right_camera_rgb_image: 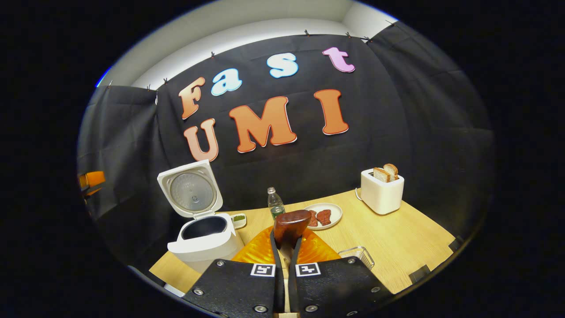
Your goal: Close the left gripper, press the button to open the rice cooker; take a wooden spoon from the chopstick holder with the right hand, scoop a spoonful of rice and pour it into the rice cooker, then put the wooden spoon back into the chopstick holder.
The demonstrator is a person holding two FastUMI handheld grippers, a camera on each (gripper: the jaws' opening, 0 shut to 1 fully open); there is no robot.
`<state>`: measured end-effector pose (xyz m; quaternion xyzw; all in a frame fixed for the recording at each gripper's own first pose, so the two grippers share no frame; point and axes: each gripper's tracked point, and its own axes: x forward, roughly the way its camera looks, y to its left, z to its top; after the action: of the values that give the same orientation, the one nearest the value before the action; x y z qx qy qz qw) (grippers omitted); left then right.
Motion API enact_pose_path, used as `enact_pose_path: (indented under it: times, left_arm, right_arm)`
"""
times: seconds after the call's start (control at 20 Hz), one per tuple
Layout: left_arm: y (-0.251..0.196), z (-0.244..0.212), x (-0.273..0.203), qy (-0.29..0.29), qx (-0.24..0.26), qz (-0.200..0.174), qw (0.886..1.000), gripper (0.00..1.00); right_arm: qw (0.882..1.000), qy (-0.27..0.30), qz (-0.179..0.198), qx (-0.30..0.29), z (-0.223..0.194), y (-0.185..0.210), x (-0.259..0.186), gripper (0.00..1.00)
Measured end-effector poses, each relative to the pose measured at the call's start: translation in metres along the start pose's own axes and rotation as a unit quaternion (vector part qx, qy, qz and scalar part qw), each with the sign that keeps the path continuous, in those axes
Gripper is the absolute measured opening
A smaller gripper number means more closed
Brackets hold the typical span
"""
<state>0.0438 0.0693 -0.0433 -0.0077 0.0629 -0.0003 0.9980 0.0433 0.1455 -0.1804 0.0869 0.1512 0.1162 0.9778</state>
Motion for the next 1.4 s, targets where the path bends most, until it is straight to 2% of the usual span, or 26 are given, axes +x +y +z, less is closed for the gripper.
enact_pose_path:
  times: [0.2,0.55,0.65,0.75,0.8,1.0,1.2,1.4]
  left_arm:
    - [0.010,-0.004,-0.001,0.006,0.007,0.005,1.000,0.98]
    - [0.032,-0.015,-0.002,0.025,0.022,0.021,0.999,0.98]
    - [0.037,-0.018,-0.003,0.029,0.024,0.027,0.999,0.98]
    - [0.043,-0.021,-0.004,0.033,0.027,0.033,0.999,0.98]
    - [0.046,-0.023,-0.004,0.035,0.028,0.035,0.998,0.98]
    - [0.052,-0.025,-0.001,0.040,0.025,0.038,0.998,0.98]
    - [0.047,-0.029,0.004,0.042,0.019,0.032,0.998,1.00]
    - [0.042,-0.032,0.009,0.044,0.018,0.025,0.999,0.98]
  right_arm:
    - [0.999,0.017,0.010,-0.046,-0.036,0.022,0.012,0.03]
    - [0.992,0.061,-0.007,-0.113,-0.112,0.017,0.038,0.02]
    - [0.993,0.055,-0.010,-0.101,-0.117,0.019,0.039,0.03]
    - [0.996,0.061,-0.009,-0.064,-0.121,0.020,0.041,0.00]
    - [0.997,0.067,-0.005,-0.030,-0.125,0.021,0.043,0.03]
    - [0.995,0.077,-0.013,0.064,-0.131,0.015,0.047,0.02]
    - [0.986,0.087,-0.013,0.144,-0.136,0.012,0.050,0.02]
    - [0.970,0.096,-0.024,0.221,-0.141,0.000,0.056,0.03]
